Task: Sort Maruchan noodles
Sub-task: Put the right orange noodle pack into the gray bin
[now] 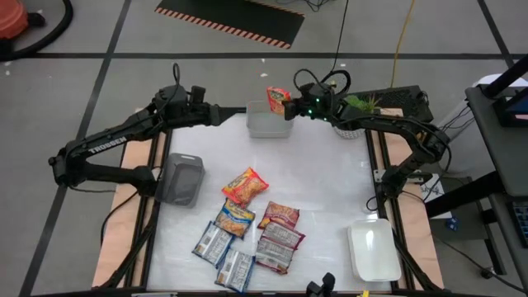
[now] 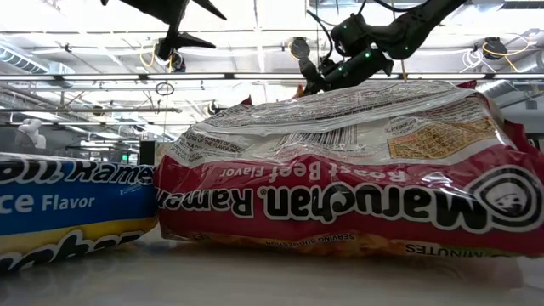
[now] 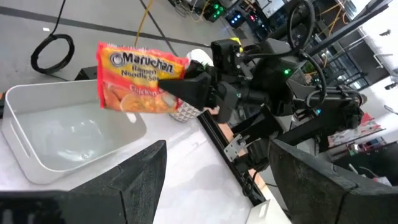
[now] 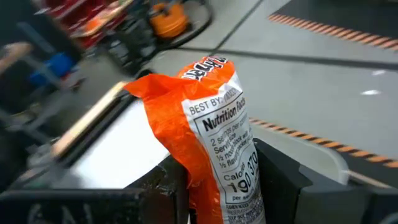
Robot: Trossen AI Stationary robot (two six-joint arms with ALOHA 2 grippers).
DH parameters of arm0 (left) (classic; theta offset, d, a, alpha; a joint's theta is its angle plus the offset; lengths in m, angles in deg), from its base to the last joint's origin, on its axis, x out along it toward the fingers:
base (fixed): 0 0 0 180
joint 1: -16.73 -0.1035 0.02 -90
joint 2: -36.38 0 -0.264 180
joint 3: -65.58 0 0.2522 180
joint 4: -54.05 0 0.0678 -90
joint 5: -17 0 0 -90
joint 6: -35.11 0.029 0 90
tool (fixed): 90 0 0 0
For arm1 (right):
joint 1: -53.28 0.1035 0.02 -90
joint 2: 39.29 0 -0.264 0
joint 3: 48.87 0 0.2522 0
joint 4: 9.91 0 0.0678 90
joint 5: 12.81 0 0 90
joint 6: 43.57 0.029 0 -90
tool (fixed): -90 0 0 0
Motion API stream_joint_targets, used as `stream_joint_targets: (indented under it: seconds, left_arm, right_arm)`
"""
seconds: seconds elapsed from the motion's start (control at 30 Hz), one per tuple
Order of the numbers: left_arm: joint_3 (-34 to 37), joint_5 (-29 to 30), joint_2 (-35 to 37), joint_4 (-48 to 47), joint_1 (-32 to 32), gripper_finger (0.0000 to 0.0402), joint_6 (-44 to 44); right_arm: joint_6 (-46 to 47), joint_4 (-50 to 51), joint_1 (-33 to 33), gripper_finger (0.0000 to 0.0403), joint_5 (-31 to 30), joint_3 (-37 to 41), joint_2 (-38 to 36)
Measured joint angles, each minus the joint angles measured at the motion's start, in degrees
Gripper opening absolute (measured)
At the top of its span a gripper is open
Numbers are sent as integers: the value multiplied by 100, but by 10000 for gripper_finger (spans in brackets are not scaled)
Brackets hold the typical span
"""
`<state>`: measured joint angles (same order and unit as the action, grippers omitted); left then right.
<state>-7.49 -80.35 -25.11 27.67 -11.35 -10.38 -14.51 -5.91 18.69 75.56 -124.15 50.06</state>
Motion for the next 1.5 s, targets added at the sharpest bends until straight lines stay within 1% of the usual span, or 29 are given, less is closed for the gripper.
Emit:
stream_joint_targets:
  seconds: [0.1, 0.17, 0.43, 0.57, 0.87, 1.1, 1.5]
  left_arm:
    - [0, 0, 0, 0, 47, 280, 11]
    - [0, 0, 0, 0, 83, 280, 8]
    - [0, -9, 0, -4, 257, 280, 150]
    - [0, -9, 0, -102, 283, 280, 229]
    - [0, -190, 0, -232, 278, 280, 225]
    - [0, -244, 0, -287, 309, 280, 279]
    - [0, -245, 0, -533, 307, 280, 273]
  right_arm:
    - [-88, 106, 102, 130, -682, 0, 0]
    - [-116, 158, 164, 130, -1026, 0, 3]
    - [167, 98, 508, 130, -2063, 0, 215]
    - [176, -117, 649, 130, -2381, 0, 450]
    - [195, -629, 632, 130, -2706, 0, 912]
    - [210, -794, 678, 130, -2685, -2, 1178]
    - [-8, -759, 694, 130, -2686, -2, 1189]
